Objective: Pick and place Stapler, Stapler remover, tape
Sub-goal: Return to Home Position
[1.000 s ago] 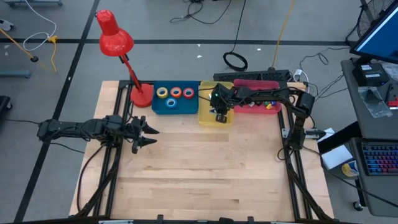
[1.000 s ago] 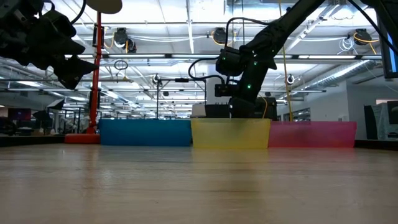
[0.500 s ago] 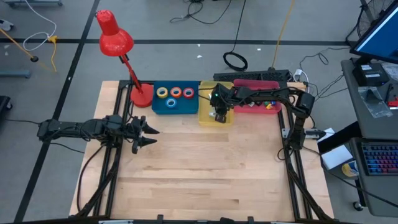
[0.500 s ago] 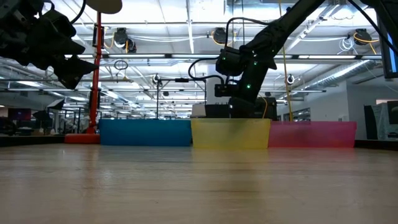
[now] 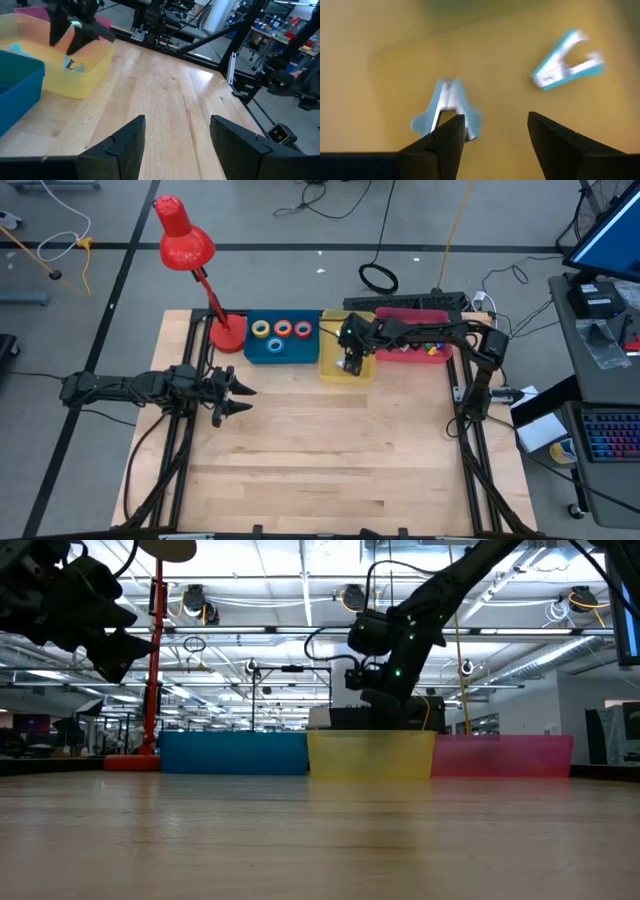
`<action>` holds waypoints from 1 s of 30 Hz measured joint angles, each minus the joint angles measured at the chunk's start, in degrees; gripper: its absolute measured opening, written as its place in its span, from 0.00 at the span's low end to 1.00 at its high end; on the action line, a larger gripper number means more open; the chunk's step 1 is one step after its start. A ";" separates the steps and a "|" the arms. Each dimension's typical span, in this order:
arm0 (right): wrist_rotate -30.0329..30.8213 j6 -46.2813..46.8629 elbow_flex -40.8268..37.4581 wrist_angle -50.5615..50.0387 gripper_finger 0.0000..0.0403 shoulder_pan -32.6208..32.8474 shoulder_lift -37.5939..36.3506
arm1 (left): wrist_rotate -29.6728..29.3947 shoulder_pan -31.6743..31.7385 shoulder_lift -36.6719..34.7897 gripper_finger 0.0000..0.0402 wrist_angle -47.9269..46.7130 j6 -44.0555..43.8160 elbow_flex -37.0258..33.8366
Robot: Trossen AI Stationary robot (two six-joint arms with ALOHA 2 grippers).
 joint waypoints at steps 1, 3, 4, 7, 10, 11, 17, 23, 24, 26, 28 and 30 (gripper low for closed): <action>1.15 2.04 0.00 0.01 0.52 0.09 -0.77 | 0.00 0.00 0.00 0.56 0.13 -0.13 0.00; 2.82 5.77 0.00 -1.19 0.50 0.20 -2.77 | -0.02 -0.01 0.00 0.56 0.38 -0.24 0.00; 3.07 7.20 0.00 -1.29 0.50 0.32 -3.86 | -0.02 0.00 0.00 0.56 0.46 -0.56 0.00; 2.63 9.23 0.00 -1.45 0.48 0.72 -8.40 | -0.03 0.00 0.00 0.56 0.52 -2.27 0.00; 2.56 9.07 0.00 -1.73 0.46 1.90 -13.57 | -0.03 -0.01 0.00 0.56 0.54 -4.30 0.00; 2.54 9.13 0.00 -1.80 0.46 2.33 -15.33 | -0.04 0.00 0.00 0.56 0.64 -5.19 0.00; 2.65 9.71 0.00 -3.31 0.46 5.53 -25.38 | 0.28 -0.02 0.00 0.56 1.08 -9.12 0.00; 2.72 9.66 0.00 -9.65 0.46 8.58 -32.83 | 4.57 -0.02 -0.02 0.56 2.30 -6.05 0.00; 2.92 10.18 0.00 -10.93 0.46 9.04 -33.74 | 4.77 -0.02 -0.02 0.56 2.50 -5.92 0.00; 3.28 11.25 -0.74 -11.85 0.46 9.86 -35.57 | 4.79 -0.02 -0.02 0.56 2.64 -5.77 0.00; 4.75 12.48 -3.04 -11.72 0.46 10.75 -37.88 | 4.81 -0.02 -0.02 0.56 2.68 -4.59 0.00; 5.93 14.21 -6.45 -10.53 0.46 11.57 -40.34 | 4.82 -0.02 -0.23 0.56 3.05 -3.52 0.00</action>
